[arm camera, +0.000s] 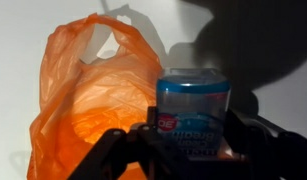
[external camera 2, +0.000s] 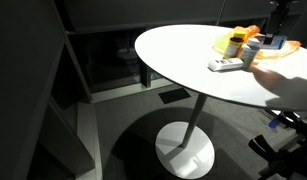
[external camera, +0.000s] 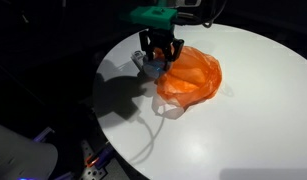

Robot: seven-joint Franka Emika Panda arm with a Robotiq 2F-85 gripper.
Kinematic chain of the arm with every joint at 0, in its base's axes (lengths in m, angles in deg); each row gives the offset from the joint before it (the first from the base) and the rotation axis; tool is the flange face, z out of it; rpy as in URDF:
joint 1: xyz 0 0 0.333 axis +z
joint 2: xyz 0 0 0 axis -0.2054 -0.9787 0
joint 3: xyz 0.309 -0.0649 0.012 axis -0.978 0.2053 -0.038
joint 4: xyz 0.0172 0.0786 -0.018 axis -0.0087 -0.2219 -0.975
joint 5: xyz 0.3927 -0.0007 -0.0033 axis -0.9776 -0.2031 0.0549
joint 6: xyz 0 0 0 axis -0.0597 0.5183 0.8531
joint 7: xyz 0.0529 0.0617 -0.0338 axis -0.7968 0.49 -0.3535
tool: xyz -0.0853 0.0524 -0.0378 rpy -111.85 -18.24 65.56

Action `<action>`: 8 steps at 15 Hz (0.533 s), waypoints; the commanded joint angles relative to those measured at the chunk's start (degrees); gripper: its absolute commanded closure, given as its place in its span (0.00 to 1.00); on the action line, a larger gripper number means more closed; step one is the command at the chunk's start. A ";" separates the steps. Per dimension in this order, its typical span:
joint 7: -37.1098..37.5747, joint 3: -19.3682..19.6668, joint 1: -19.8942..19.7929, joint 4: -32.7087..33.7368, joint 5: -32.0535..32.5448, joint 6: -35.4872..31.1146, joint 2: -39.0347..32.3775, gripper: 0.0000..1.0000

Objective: Take the box out of the plastic bag

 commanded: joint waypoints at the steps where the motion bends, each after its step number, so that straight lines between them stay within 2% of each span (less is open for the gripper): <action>1: 3.34 0.08 1.01 -6.99 2.04 -1.05 6.90 0.61; 8: 3.48 0.25 1.52 -15.10 1.94 -3.03 11.79 0.61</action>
